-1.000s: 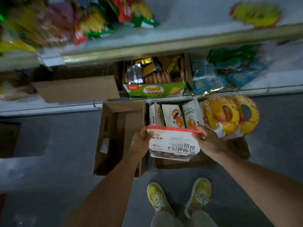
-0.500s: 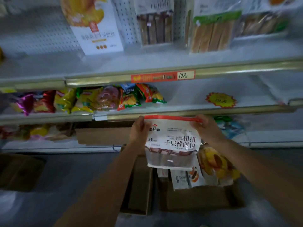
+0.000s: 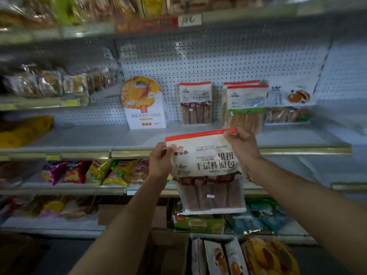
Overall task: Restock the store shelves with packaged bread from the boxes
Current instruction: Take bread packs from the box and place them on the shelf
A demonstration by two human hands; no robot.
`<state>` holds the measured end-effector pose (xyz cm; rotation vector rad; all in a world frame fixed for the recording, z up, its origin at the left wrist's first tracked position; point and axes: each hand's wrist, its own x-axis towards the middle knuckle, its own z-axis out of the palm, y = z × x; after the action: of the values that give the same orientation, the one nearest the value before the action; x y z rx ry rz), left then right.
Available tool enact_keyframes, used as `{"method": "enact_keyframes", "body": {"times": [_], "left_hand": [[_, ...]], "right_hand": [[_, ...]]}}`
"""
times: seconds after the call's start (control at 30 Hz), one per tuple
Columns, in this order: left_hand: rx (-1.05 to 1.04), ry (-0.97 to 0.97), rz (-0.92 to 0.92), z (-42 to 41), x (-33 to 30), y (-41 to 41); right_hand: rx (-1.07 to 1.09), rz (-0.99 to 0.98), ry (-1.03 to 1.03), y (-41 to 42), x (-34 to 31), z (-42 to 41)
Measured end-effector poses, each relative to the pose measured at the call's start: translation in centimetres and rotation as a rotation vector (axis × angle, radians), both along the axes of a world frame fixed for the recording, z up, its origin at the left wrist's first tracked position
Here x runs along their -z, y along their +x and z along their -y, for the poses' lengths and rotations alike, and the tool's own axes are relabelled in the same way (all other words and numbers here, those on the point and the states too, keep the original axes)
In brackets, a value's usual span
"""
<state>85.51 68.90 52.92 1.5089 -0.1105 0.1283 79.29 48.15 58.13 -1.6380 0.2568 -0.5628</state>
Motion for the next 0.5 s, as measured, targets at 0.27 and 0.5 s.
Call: {"method": "enact_keyframes", "body": {"times": [0.27,0.5], "left_hand": [[0.066,-0.215,-0.050,-1.7,-4.3,0.2],[0.282,-0.185,-0.329,-4.1,-2.1,1.9]], "right_hand": [[-0.015,0.101,-0.052,0.0,-8.3,-2.5],[-0.021,0.132,0.122,1.9,-12.6,-3.6]]}}
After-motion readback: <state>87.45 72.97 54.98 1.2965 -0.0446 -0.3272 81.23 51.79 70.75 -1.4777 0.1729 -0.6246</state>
